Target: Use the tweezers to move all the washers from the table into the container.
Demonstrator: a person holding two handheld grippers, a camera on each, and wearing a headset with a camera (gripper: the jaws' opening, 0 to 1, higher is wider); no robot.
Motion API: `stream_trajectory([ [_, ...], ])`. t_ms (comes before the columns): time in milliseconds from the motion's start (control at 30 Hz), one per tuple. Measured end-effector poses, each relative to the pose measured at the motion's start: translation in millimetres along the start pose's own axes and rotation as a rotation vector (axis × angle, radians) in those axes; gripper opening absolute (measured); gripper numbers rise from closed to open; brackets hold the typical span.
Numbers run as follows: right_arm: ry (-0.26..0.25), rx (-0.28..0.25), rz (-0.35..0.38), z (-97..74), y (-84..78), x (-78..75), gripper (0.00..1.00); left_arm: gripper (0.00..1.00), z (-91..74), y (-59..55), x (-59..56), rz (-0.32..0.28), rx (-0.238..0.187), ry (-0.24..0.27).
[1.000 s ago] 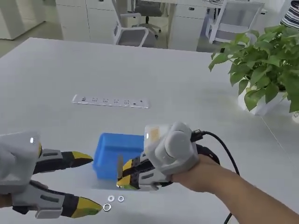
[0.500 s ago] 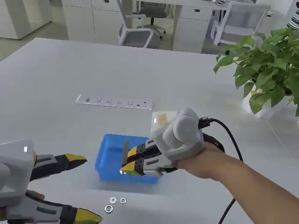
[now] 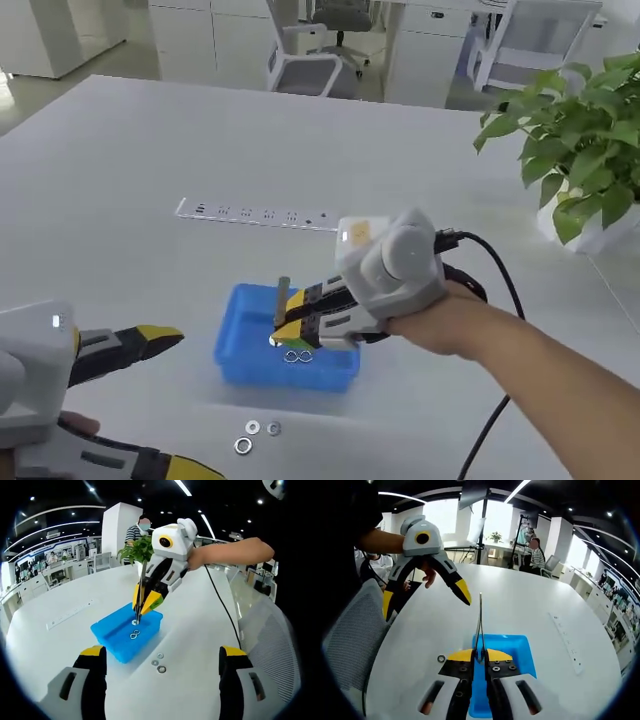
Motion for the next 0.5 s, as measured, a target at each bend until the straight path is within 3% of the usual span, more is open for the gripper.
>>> stream_trajectory([
  [500, 0.028, 0.009, 0.001, 19.6, -17.1, -17.0, 0.09, 0.99, -2.2, -1.7, 0.0, -0.020, -0.007, 0.013],
])
Point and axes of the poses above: the centre of the closed fingertips' face, and the gripper's own axes: z roughly forward along the fingers, x roughly to its left, y roughly out of its top, the point moved 6 cm from there along -z, roughly backward along the fingers, and after that the axes turned 1 degree about -x, right-handed, at the moved point
